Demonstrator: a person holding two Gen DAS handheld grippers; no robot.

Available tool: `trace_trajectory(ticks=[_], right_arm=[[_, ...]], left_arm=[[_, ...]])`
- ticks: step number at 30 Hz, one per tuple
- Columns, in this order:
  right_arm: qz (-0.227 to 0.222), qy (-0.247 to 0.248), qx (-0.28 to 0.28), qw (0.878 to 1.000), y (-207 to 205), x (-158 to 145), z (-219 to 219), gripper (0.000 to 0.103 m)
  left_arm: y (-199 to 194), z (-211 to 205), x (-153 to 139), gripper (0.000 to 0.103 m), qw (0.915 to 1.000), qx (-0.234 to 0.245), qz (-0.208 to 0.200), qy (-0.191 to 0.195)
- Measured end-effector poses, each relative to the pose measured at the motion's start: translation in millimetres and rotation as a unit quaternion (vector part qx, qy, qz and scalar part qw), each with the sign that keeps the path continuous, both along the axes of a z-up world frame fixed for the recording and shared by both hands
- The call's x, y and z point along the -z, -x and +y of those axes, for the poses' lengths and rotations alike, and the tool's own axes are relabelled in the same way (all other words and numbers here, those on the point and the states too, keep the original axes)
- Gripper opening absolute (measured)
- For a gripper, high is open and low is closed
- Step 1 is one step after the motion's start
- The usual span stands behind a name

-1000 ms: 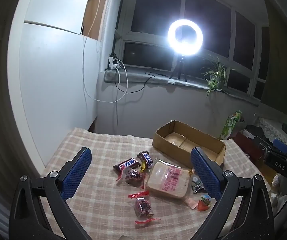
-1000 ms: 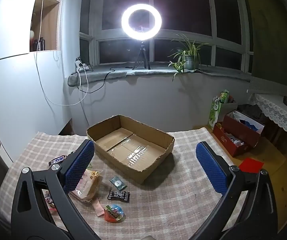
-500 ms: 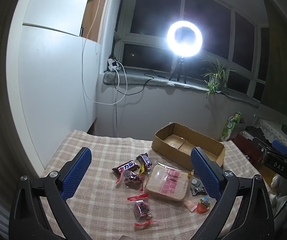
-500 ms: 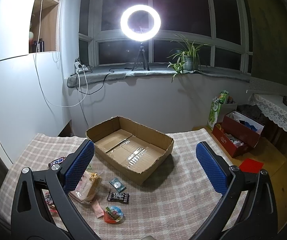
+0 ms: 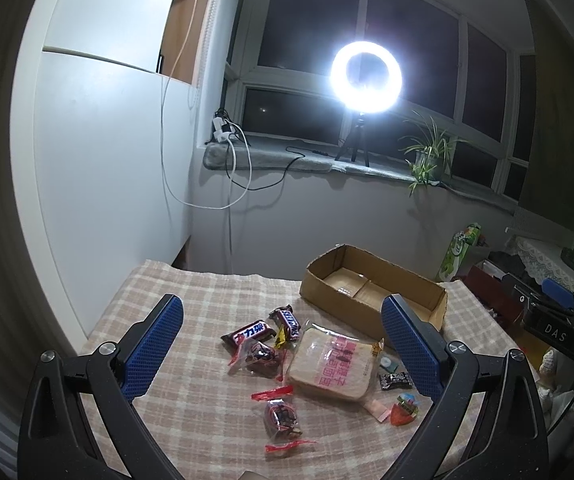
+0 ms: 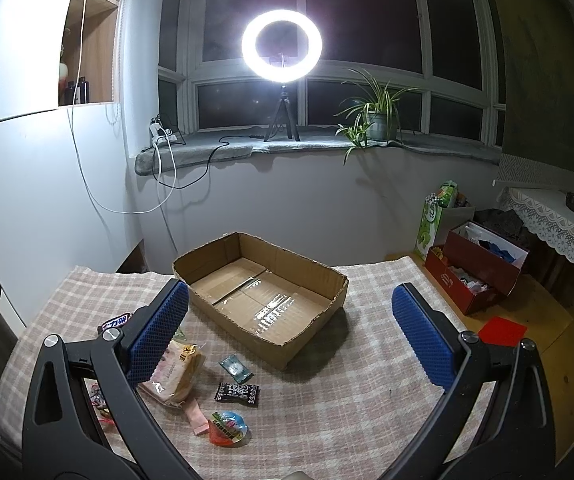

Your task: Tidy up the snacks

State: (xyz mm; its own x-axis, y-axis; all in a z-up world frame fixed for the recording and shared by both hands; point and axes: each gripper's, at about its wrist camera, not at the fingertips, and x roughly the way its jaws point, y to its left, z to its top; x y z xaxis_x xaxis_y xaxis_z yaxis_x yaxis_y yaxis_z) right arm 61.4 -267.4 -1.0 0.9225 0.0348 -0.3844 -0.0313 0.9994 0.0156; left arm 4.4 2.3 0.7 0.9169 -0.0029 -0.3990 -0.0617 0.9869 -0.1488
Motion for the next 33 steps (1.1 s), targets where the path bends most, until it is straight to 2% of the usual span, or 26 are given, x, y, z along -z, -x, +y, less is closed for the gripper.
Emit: trace_trajectory(ticks=[33], right_arm=[[0.005, 0.0, -0.002, 1.0, 2.4, 4.4, -0.5, 0.103]], left_arm=[[1.0, -5.1, 3.3, 0.099, 1.0, 0.004, 0.004, 0.001]])
